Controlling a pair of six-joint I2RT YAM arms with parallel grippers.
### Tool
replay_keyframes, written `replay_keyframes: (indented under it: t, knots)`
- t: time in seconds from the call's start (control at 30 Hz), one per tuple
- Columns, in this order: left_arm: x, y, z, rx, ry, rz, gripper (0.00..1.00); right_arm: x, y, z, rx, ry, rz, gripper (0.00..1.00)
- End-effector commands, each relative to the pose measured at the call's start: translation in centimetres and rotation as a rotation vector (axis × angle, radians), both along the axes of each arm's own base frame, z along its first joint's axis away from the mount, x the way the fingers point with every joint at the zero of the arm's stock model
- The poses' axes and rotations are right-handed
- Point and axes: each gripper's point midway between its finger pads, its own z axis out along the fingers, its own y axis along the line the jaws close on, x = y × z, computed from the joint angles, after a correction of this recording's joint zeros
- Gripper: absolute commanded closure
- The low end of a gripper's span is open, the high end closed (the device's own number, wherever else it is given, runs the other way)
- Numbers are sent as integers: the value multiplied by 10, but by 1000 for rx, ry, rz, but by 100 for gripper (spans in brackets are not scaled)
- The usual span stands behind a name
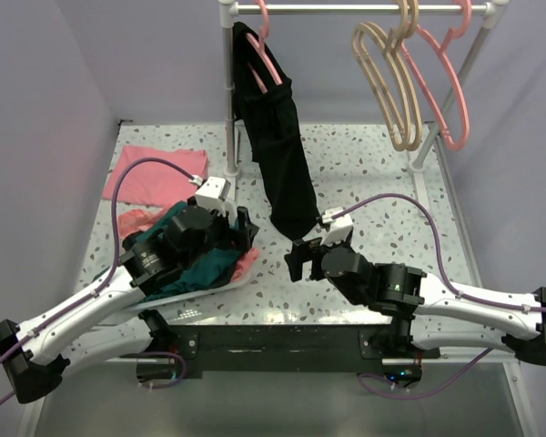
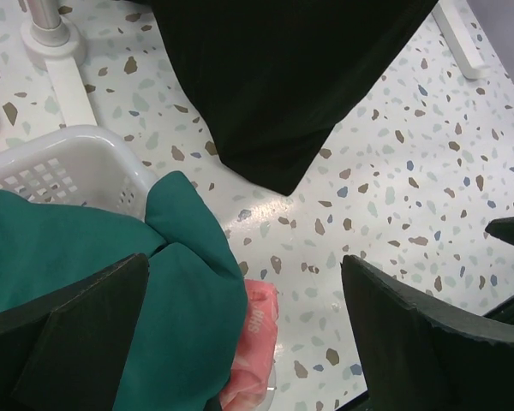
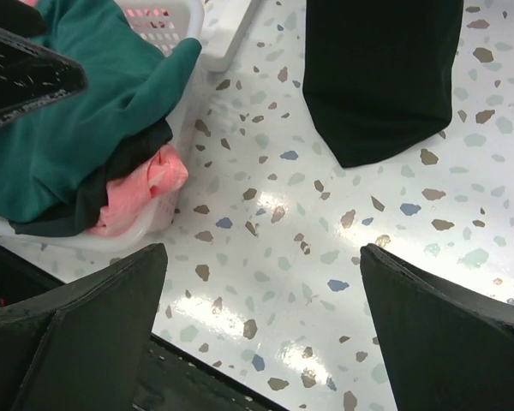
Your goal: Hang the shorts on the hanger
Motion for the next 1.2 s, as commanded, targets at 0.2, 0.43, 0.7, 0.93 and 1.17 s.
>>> replay_keyframes:
  t: [0.2, 0.43, 0.7, 0.93, 1.17]
  knots:
    - [2, 16, 10, -15, 3, 99, 0, 5, -1, 14, 3, -28, -19, 1]
    - [2, 46, -1, 89, 104, 274, 0, -2, 13, -11, -42, 37, 49, 1]
    - [-17, 89, -22, 158, 210, 454, 3, -4, 23, -30, -66, 114, 112, 1]
    - [-23, 89, -56, 154, 255, 456, 11, 0, 31, -30, -49, 133, 140, 2]
    - [-3, 89, -77, 139, 235, 492, 23, -4, 36, -38, -39, 161, 162, 1]
